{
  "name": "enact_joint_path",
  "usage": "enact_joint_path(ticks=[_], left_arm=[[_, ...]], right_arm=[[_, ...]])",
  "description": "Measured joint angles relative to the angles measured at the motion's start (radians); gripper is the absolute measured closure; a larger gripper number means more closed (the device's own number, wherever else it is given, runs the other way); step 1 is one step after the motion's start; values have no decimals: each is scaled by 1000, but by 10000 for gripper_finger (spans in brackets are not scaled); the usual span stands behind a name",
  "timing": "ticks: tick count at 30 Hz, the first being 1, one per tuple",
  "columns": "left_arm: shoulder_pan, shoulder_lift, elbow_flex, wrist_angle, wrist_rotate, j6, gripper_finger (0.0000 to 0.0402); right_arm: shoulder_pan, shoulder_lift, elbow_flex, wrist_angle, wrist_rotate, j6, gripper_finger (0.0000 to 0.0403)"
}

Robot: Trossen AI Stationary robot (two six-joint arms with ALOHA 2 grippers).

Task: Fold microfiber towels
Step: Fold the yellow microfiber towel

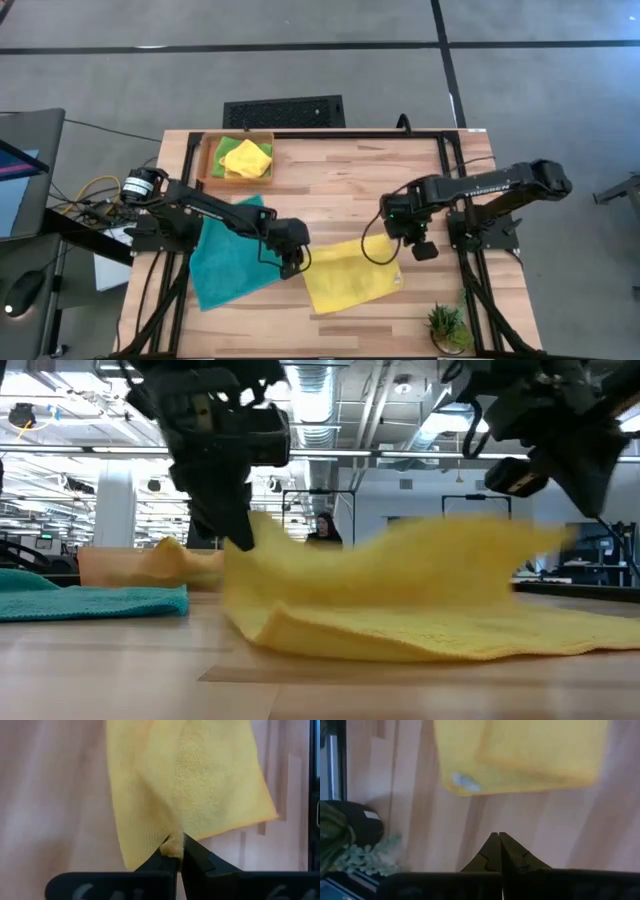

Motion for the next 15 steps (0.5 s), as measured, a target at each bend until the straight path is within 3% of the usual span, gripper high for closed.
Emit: enact_joint_path(ticks=[15], left_arm=[[-121, 5, 0, 36, -89, -34, 401]], right_arm=[[193, 0, -44, 274, 15, 365, 395]])
